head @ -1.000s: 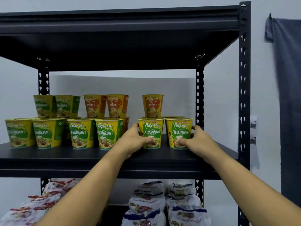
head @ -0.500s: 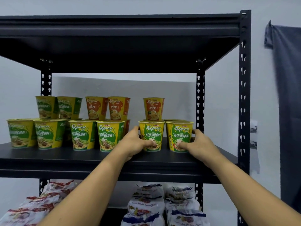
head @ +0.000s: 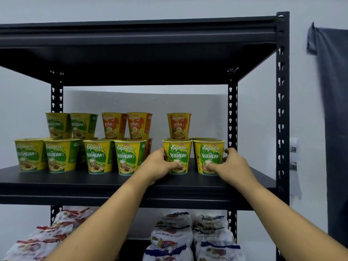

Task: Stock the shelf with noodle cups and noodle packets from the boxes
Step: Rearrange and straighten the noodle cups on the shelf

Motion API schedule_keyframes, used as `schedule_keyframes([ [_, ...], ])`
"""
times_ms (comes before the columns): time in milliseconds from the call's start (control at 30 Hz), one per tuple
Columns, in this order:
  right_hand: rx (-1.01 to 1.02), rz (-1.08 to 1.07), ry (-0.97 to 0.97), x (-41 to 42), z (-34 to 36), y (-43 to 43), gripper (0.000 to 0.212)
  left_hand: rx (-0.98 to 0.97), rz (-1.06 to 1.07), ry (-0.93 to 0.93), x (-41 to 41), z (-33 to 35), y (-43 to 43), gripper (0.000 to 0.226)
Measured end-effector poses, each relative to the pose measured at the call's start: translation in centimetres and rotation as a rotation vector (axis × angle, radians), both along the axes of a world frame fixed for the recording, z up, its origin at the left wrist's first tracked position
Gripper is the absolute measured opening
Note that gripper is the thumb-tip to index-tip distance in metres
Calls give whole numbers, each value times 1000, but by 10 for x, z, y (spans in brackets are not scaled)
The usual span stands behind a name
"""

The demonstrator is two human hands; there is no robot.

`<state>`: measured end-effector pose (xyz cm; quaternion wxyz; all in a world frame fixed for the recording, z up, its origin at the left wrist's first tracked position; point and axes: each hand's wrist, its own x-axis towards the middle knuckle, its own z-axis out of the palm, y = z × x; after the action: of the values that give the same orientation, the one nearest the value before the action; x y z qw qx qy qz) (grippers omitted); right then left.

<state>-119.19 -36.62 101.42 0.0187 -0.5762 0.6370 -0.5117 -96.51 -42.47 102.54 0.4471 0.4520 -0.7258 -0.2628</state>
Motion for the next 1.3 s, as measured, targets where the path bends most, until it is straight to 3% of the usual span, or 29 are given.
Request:
schedule_keyframes([
  [100,-100,-80,4,0,-3,-2,78,-27,37,-64,1,2,4,37],
  [233,-254,-72,41,3,-7,3,52,-57,74,-190,12,4,11,41],
  [333,-382,105,146,5,-11,8,25,-112,124,-325,27,4,24,67],
  [400,-384,260,290,9,-10,14,13,-153,109,-419,38,4,34,72],
  [500,-258,418,551,20,-4,19,9,-146,54,-534,54,2,47,66],
  [600,-51,474,663,48,4,21,26,-162,79,-600,70,0,57,59],
  [867,336,453,751,137,10,19,55,-175,155,-650,129,-10,72,40],
  [1300,478,333,743,203,16,16,49,-162,156,-668,222,-20,52,46],
])
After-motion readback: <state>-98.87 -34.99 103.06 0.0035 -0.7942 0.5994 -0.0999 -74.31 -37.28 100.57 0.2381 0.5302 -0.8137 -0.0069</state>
